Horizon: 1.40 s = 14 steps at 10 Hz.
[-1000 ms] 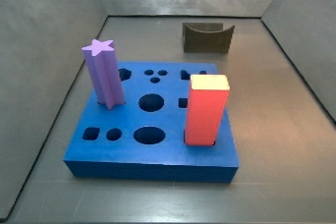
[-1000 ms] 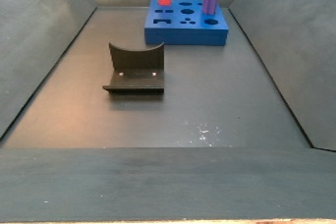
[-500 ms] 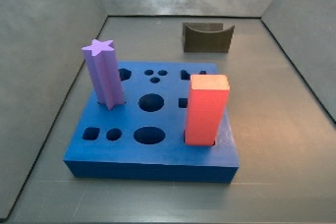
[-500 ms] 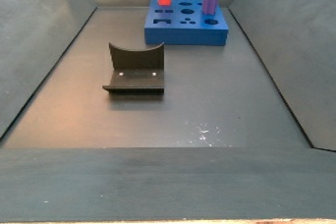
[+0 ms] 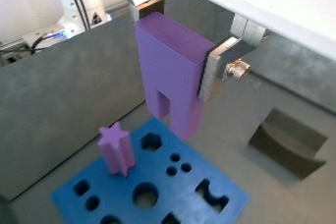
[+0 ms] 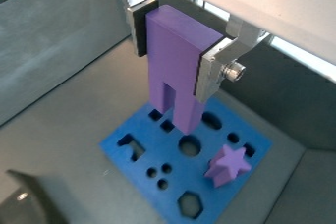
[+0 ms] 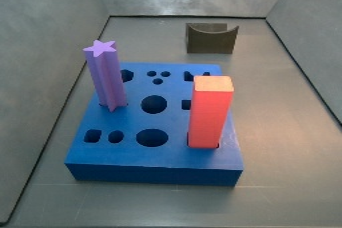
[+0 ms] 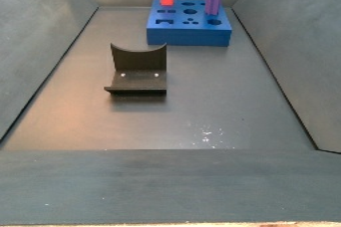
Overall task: Pick up the double-square object. Move up. Place the double-square object on the fixture. Regrasp the double-square object. Move to above the board. Insert the double-square object.
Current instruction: Move to above the board, then insert the double-square object.
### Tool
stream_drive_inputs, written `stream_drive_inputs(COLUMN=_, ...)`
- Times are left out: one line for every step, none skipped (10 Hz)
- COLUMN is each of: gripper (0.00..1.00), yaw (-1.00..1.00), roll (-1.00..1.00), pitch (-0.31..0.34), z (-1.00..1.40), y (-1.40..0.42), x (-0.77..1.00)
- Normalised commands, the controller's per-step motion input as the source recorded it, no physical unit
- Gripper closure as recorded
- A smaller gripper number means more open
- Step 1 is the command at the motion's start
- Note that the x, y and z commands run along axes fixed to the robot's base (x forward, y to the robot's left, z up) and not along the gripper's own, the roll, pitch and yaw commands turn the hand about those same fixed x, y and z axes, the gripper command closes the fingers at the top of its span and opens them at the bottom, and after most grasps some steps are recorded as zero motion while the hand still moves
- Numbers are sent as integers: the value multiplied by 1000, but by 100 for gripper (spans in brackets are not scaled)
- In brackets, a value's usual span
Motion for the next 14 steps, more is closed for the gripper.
stream_drive_inputs(gripper=100, yaw=-17, roll=-254, pitch=-2, z=8, y=-45, x=-44)
stream_drive_inputs(gripper=100, yaw=-471, roll=0, pitch=27, z=-1000, y=-171, x=514)
stream_drive_inputs(gripper=100, yaw=-389, roll=41, pitch=23, z=-1000, y=-200, x=586)
stream_drive_inputs(gripper=100, yaw=-160, roll=0, pitch=0, z=-1000, y=-237, x=857)
stream_drive_inputs(gripper=100, yaw=0, roll=-119, pitch=-14, z=-831, y=-100, x=1000)
stream_drive_inputs(gripper=100, yaw=403, roll=-217, pitch=0, z=-763, y=11, x=754)
stream_drive_inputs(gripper=100, yaw=623, roll=-256, pitch=-27, z=-814, y=6, x=489)
stream_drive_inputs(gripper=100, yaw=660, roll=-201, pitch=-34, z=-809, y=-34, x=406)
stream_drive_inputs(gripper=100, yaw=414, roll=-93, pitch=-176, z=-700, y=-291, x=129)
stream_drive_inputs(gripper=100, yaw=280, roll=0, pitch=-300, z=-586, y=-297, x=0)
stream_drive_inputs(gripper=100, yaw=151, roll=97, pitch=-293, z=-374, y=-340, x=0)
stream_drive_inputs(gripper=100, yaw=151, roll=250, pitch=-219, z=-286, y=-254, x=9)
stream_drive_inputs(gripper=100, yaw=126, roll=263, pitch=-229, z=-366, y=-114, x=0)
stream_drive_inputs(gripper=100, yaw=26, roll=297, pitch=-196, z=-377, y=-14, x=69)
